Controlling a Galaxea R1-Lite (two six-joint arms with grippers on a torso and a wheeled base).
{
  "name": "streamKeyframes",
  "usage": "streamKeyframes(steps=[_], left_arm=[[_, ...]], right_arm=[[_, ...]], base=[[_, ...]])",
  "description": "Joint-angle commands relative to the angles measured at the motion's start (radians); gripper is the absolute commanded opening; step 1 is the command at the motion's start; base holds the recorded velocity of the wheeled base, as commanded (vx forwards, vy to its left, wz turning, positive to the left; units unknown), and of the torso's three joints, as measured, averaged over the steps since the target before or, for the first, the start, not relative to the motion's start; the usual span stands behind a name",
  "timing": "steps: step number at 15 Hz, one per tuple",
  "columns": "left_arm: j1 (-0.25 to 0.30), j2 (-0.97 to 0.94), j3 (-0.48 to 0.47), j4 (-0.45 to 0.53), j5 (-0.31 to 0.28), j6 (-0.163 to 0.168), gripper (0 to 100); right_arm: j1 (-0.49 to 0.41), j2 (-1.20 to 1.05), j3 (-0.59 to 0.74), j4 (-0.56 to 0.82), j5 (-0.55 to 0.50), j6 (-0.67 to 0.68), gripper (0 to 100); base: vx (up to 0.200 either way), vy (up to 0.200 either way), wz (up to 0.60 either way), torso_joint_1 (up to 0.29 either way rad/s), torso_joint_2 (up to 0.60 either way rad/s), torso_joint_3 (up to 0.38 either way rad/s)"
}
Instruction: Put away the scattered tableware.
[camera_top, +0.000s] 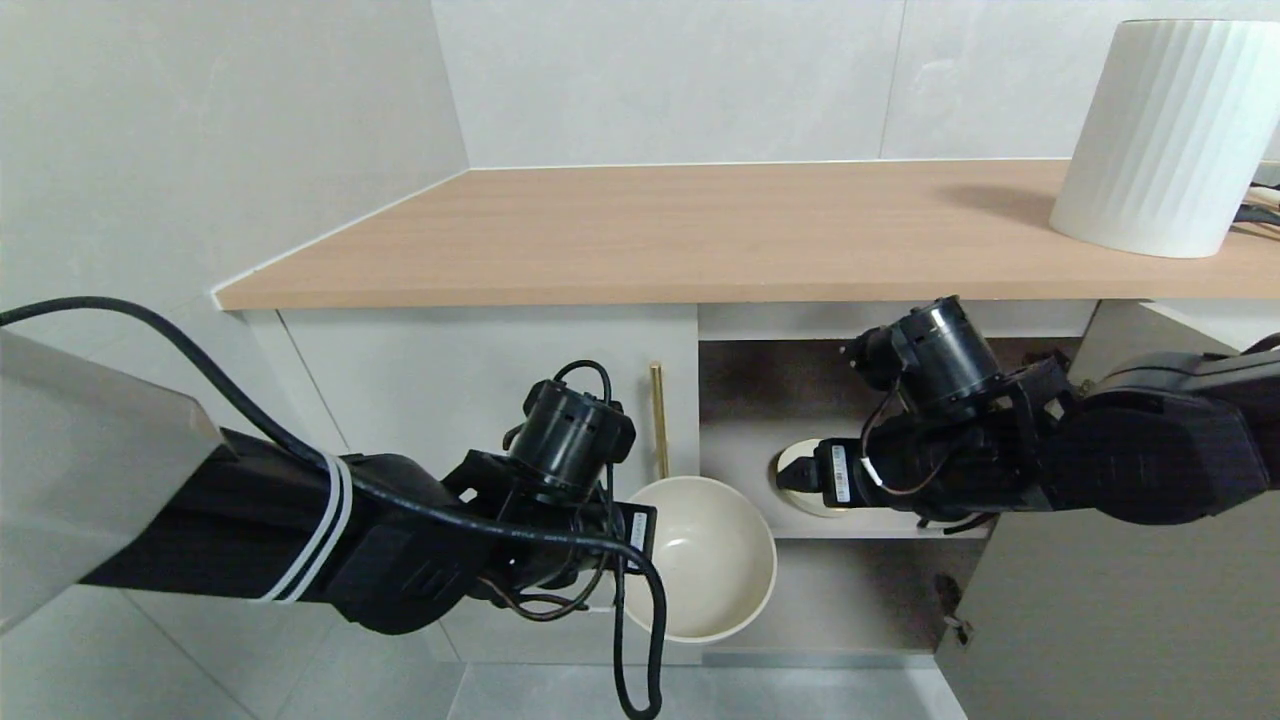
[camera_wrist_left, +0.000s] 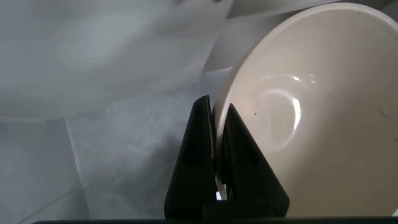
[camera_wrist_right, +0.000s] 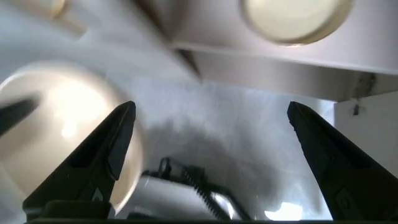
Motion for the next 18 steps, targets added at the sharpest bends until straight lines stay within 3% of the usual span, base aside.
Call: streamKeyframes(steps=[1, 6, 13, 14, 18], left_arm=[[-0.006, 0.011, 0.000, 0.001, 0.005, -0.001, 0], [-0.017, 0.016, 0.000, -0.002, 0.005, -0.002, 0], [-0.026, -0.001, 0.000, -0.012, 0.005, -0.016, 0], [-0.026, -0.002, 0.000, -0.013, 0.005, -0.016, 0], [-0.026, -0.005, 0.000, -0.015, 0.006, -0.016, 0]], right_arm=[[0.035, 0.003, 0.013, -0.002, -0.001, 0.002, 100], [0.094, 0.081, 0.011, -0.005, -0.004, 0.008, 100], [0.098, 0.143, 0.007, -0.065, -0.006, 0.013, 100], [0.098, 0.146, 0.007, -0.065, -0.004, 0.014, 0], [0.105, 0.157, 0.002, -0.065, -0.001, 0.022, 0]], base=[[0.000, 0.000, 0.00, 0.000, 0.00, 0.000], [0.000, 0.000, 0.00, 0.000, 0.00, 0.000], [0.000, 0.000, 0.00, 0.000, 0.00, 0.000], [0.000, 0.000, 0.00, 0.000, 0.00, 0.000], [0.000, 0.000, 0.00, 0.000, 0.00, 0.000]])
